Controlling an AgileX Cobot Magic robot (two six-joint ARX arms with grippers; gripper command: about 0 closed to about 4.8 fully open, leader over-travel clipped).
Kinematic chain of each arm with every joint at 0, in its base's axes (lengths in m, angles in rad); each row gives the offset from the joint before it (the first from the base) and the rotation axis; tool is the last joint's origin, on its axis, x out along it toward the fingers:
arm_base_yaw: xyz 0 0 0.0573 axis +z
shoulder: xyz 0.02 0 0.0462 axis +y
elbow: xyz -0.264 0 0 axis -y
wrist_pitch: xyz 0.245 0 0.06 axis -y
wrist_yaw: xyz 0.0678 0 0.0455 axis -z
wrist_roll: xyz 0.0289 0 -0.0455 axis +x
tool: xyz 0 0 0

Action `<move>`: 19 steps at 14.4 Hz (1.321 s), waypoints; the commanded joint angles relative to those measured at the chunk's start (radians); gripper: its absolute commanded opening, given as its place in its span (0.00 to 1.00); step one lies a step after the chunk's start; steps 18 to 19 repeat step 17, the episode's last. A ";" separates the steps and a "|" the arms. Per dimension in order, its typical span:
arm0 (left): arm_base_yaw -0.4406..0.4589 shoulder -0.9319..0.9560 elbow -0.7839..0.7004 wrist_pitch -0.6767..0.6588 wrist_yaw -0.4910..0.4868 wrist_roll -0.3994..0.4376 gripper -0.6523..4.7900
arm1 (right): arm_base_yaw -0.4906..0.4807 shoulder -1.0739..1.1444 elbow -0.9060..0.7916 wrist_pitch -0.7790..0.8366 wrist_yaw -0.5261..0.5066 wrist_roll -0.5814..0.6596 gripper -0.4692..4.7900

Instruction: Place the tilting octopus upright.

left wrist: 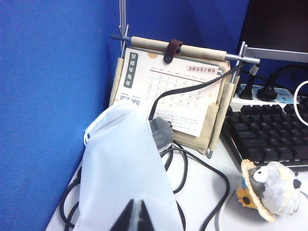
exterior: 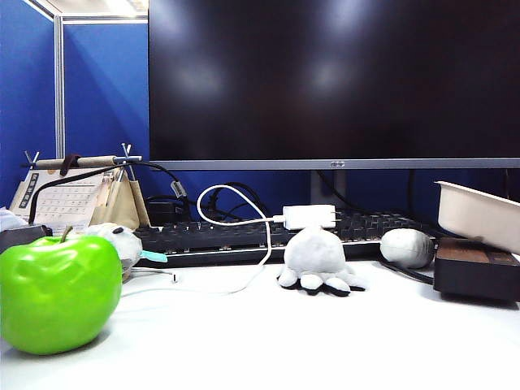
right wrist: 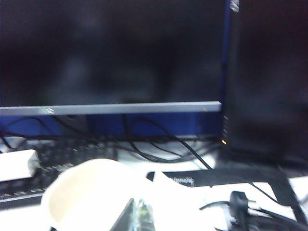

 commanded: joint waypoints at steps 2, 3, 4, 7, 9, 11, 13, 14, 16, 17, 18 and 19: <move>-0.003 -0.003 0.002 0.012 0.003 -0.002 0.11 | 0.001 0.000 0.000 -0.012 0.000 0.003 0.09; -0.003 -0.003 0.002 0.012 0.003 -0.002 0.11 | 0.002 -0.001 0.000 -0.012 -0.011 0.003 0.09; -0.003 -0.003 0.002 0.012 0.003 -0.002 0.11 | 0.002 -0.005 0.000 -0.013 -0.023 0.003 0.09; -0.003 -0.003 0.002 0.012 0.003 -0.002 0.11 | -0.001 -0.027 0.001 -0.012 -0.023 0.003 0.09; -0.003 -0.003 0.002 0.012 0.003 -0.002 0.11 | -0.001 -0.027 0.001 -0.013 -0.023 0.003 0.09; -0.003 -0.003 0.002 0.012 0.004 -0.002 0.11 | -0.001 -0.027 0.001 -0.013 -0.023 0.003 0.09; -0.003 -0.003 0.002 0.012 0.003 -0.002 0.11 | -0.001 -0.027 0.001 -0.013 -0.023 0.003 0.09; -0.003 -0.003 0.002 0.012 0.004 -0.002 0.11 | -0.001 -0.027 0.001 -0.013 -0.023 0.003 0.09; -0.003 -0.003 0.002 0.012 0.004 -0.002 0.11 | -0.001 -0.027 0.001 -0.013 -0.023 0.003 0.09; -0.003 -0.003 0.002 0.012 0.003 -0.002 0.11 | -0.001 -0.027 0.001 -0.013 -0.023 0.003 0.09; -0.003 -0.003 0.002 0.012 0.003 -0.002 0.11 | -0.001 -0.027 0.001 -0.013 -0.023 0.003 0.09; -0.003 -0.003 0.002 0.012 0.003 -0.002 0.11 | -0.001 -0.027 0.001 -0.013 -0.023 0.003 0.09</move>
